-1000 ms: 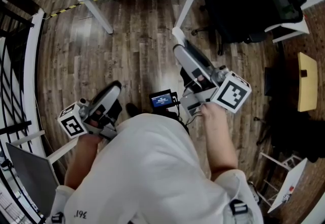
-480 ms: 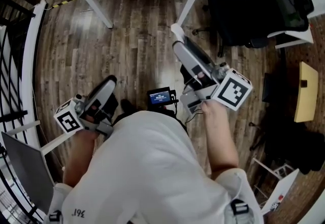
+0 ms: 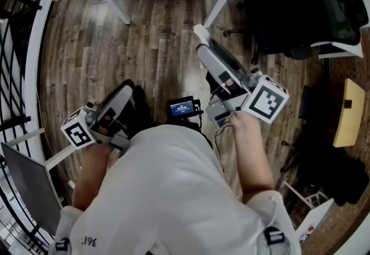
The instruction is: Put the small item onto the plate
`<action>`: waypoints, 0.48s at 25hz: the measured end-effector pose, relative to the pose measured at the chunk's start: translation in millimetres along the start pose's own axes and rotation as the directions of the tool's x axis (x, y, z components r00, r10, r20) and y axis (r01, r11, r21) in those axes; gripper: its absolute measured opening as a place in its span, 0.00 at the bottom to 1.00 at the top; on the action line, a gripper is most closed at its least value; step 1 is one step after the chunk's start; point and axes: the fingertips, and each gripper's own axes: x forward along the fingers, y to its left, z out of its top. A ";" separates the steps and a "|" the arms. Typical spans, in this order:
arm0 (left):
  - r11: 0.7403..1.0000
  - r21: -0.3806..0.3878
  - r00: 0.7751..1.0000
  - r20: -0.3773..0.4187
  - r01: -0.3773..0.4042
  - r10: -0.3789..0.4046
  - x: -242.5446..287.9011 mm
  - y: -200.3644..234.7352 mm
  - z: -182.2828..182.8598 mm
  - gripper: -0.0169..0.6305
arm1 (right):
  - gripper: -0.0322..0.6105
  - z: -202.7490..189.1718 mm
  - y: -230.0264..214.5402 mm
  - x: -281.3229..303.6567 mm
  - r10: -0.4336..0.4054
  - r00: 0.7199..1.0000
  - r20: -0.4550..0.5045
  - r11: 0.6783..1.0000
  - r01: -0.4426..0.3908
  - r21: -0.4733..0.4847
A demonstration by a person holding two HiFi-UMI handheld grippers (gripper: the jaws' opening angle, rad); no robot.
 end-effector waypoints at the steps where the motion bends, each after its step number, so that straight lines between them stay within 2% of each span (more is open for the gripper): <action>1: 1.000 -0.002 1.000 -0.002 0.001 -0.001 5.9 3.0 5.6 0.17 | 0.53 4.2 -4.7 4.9 -0.003 1.000 -0.002 1.000 0.003 0.003; 5: 1.000 -0.017 1.000 -0.020 -0.005 0.004 28.3 20.0 41.6 0.17 | 0.53 23.8 -22.3 39.0 -0.022 1.000 0.002 0.999 0.022 0.024; 12: 0.999 -0.051 0.997 -0.073 0.018 -0.021 40.2 62.9 119.0 0.17 | 0.53 27.7 -39.3 116.5 -0.064 0.998 0.020 0.997 0.064 0.033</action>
